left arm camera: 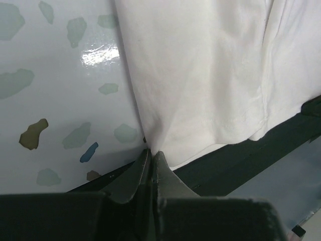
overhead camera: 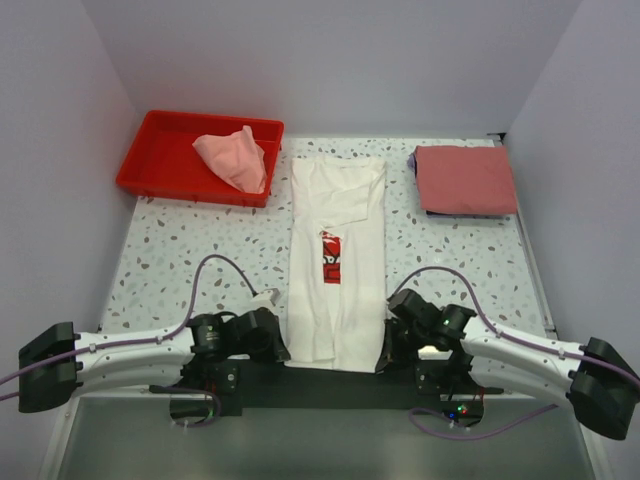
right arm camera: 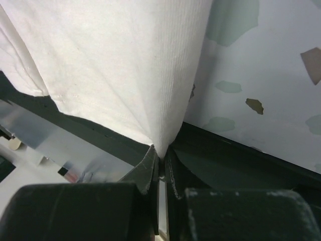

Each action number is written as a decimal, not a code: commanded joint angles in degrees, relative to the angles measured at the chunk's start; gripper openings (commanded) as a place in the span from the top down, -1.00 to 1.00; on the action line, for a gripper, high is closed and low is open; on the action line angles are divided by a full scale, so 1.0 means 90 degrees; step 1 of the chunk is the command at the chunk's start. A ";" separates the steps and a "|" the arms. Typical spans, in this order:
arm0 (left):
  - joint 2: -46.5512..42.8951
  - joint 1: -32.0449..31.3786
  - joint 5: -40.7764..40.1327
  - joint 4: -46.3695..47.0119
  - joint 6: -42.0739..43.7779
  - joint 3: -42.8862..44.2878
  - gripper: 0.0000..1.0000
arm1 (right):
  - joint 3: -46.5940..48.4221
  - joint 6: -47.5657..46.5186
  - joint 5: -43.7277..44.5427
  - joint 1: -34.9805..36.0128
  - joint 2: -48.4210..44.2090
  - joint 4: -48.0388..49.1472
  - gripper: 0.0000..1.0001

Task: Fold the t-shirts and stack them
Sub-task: Fold the tshirt

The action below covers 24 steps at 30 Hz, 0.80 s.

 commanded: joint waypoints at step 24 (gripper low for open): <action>0.1731 0.1659 -0.1955 0.0170 0.2652 0.3567 1.00 | 0.3995 -0.2650 0.2020 -0.1456 0.1778 0.0314 1.00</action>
